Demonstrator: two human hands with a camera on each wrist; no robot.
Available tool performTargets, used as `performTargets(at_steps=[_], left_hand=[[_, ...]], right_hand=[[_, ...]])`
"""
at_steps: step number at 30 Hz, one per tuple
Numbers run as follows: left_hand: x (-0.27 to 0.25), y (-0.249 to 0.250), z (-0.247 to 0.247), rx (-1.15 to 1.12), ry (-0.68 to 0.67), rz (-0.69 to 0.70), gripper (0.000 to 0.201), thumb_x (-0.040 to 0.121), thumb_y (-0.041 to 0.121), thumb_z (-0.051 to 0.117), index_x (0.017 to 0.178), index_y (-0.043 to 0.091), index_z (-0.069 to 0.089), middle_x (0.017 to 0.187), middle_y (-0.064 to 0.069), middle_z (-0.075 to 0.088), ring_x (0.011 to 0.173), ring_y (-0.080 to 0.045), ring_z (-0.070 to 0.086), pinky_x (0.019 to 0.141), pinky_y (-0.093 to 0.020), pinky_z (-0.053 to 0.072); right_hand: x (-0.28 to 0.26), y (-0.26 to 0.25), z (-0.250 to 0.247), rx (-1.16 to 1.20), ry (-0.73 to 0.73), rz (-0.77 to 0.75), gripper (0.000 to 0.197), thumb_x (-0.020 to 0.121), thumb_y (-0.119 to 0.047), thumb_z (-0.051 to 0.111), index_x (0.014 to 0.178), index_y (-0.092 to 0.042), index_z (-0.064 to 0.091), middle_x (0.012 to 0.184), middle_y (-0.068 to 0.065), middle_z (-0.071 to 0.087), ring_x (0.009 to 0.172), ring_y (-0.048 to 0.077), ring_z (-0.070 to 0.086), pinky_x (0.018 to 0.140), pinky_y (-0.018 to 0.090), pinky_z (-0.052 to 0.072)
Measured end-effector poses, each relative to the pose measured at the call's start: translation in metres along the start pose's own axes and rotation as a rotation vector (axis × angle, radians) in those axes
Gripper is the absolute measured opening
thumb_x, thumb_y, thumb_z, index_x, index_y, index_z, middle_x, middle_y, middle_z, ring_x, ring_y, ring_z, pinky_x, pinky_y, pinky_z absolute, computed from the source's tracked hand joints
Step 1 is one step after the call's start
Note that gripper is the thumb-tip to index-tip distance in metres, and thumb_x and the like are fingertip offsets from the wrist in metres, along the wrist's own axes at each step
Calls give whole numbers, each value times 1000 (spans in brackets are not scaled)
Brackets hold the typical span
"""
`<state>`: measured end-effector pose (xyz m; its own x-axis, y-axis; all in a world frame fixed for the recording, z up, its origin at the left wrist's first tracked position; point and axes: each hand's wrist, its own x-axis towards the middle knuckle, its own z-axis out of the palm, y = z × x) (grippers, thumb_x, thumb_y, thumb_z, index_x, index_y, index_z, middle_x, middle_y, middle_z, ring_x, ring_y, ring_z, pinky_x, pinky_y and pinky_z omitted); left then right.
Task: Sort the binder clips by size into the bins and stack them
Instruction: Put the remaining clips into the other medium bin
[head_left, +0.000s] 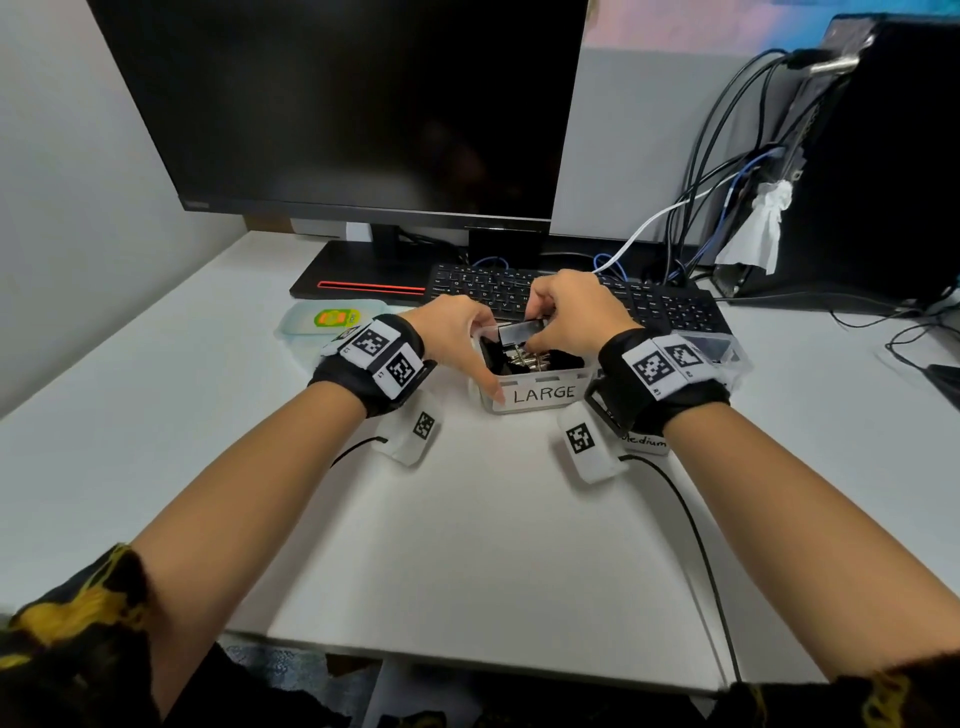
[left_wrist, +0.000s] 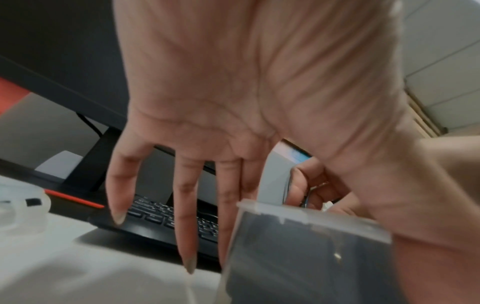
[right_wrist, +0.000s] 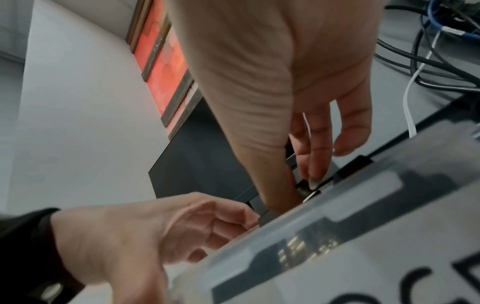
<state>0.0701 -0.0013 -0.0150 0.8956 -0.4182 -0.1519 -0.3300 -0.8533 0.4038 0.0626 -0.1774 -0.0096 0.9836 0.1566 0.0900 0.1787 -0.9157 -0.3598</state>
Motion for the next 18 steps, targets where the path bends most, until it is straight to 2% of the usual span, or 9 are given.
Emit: performTargets(at_steps=[2,4,5,8,11,14,18], left_hand=[[-4,-1,2,2,16,21,70,48,48,90,107,20,65,104,7,67,97,-13,61,91,-35,53],[-8,-3,2,-19,28,27,59,51,46,90,100,20,68,94,11,68,97,-12,64,89,-35,52],[-10,-3,1,-21,16,20,60,53,45,90,103,20,67,95,13,67,99,-11,63,88,-31,52],[-17,3,0,-37,-55,1,85,54,52,88,124,18,57,110,9,64,101,-11,61,89,-27,50],[-19,12,1,-89,-39,-22,90,54,68,80,124,16,59,111,6,64,102,-12,60,91,-30,51],[-18,16,-2,-79,-56,-14,78,64,67,73,119,13,64,110,-1,68,102,-16,63,92,-32,52],[-16,16,-8,-154,-147,-19,58,74,63,68,109,18,69,100,3,72,89,-10,70,83,-32,55]], right_hand=[[-5,0,-2,-80,19,-37,23,69,-23,80,83,-27,61,93,-7,61,86,17,59,67,29,42],[-11,0,-5,-138,30,-88,23,69,-24,77,84,-29,61,91,-10,60,85,15,58,67,28,38],[-13,0,-6,-160,35,-112,23,69,-25,77,84,-30,61,92,-10,60,86,15,58,67,28,37],[-18,2,-9,-164,54,-151,23,69,-26,76,86,-29,61,94,-10,62,85,13,59,68,26,37],[-21,5,-13,-171,63,-165,24,70,-28,77,90,-29,63,94,-11,62,85,12,60,67,25,38],[-24,9,-16,-183,100,-146,25,71,-32,76,94,-27,67,94,-8,61,87,16,61,67,27,42],[-29,16,-26,-175,216,-98,26,72,-37,76,94,-26,68,94,-6,56,85,19,59,69,29,43]])
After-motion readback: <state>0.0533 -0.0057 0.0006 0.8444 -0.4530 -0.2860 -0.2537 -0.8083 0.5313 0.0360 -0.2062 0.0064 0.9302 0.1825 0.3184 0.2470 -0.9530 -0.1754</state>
